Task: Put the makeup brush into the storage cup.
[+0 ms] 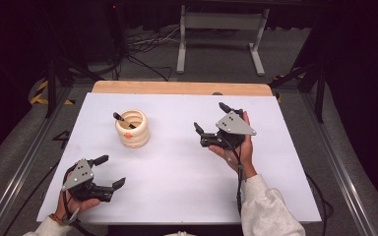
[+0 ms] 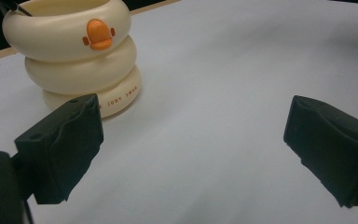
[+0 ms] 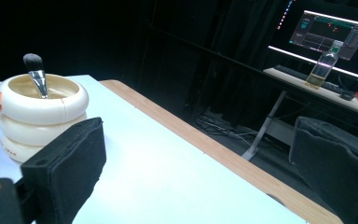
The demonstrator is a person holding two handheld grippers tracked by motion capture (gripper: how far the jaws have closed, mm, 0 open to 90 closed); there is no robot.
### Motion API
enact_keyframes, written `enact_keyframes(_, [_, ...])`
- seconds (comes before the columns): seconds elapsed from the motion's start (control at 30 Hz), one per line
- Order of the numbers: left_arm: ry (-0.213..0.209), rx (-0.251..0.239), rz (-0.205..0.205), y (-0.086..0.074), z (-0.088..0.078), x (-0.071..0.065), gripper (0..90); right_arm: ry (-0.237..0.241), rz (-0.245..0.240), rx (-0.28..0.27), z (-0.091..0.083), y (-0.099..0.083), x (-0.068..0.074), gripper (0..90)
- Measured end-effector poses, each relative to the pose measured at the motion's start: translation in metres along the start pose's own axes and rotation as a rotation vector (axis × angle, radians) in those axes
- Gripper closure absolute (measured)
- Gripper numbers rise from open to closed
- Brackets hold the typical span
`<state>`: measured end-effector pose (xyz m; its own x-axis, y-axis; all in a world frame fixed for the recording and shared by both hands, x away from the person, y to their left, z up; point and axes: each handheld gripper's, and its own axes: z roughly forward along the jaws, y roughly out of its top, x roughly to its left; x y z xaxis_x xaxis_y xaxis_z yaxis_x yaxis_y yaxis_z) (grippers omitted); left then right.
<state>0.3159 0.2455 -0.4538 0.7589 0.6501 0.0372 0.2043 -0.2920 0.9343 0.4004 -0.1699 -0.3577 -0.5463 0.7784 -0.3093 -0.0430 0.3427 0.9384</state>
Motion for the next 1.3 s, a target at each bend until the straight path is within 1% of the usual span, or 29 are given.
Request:
enact_keyframes(0.07, [-0.001,0.001,0.000,0.000,0.000,0.000,5.7,-0.010,-0.008,0.001,-0.002,-0.001,-0.001,4.4])
enact_keyframes(0.13, [-0.002,0.004,0.000,0.000,0.001,0.000,5.7,-0.007,-0.007,0.009,-0.004,-0.003,-0.002,4.4])
enact_keyframes(0.3, [0.001,0.007,0.002,0.000,0.001,0.000,5.7,-0.015,-0.004,0.009,-0.009,-0.005,-0.005,4.5])
enact_keyframes(0.43, [0.002,0.006,0.000,0.000,0.001,0.000,5.7,-0.027,-0.023,0.024,-0.016,-0.009,-0.008,4.4])
enact_keyframes(0.63, [0.003,0.007,0.003,0.000,0.000,-0.001,5.7,-0.035,-0.019,0.021,-0.024,-0.012,-0.010,4.4])
enact_keyframes(0.7, [0.003,0.003,0.004,0.000,0.000,-0.001,5.6,-0.045,-0.036,0.023,-0.028,-0.013,-0.011,4.5])
enact_keyframes(0.73, [0.003,0.000,0.005,0.000,0.000,0.000,5.6,-0.039,-0.030,0.023,-0.029,-0.013,-0.012,4.5])
enact_keyframes(0.8, [0.003,0.008,0.002,-0.001,0.000,0.000,5.6,-0.042,-0.015,0.021,-0.032,-0.015,-0.013,4.5])
enact_keyframes(0.87, [0.000,0.011,0.004,-0.001,0.000,-0.001,5.6,-0.049,-0.026,0.023,-0.035,-0.016,-0.014,4.5])
enact_keyframes(1.03, [-0.003,0.010,0.007,0.000,0.000,-0.001,5.2,-0.061,-0.022,0.027,-0.044,-0.019,-0.017,4.5])
enact_keyframes(1.3, [-0.005,-0.003,0.012,0.000,-0.001,-0.002,5.3,-0.080,-0.040,0.045,-0.057,-0.029,-0.021,4.6])
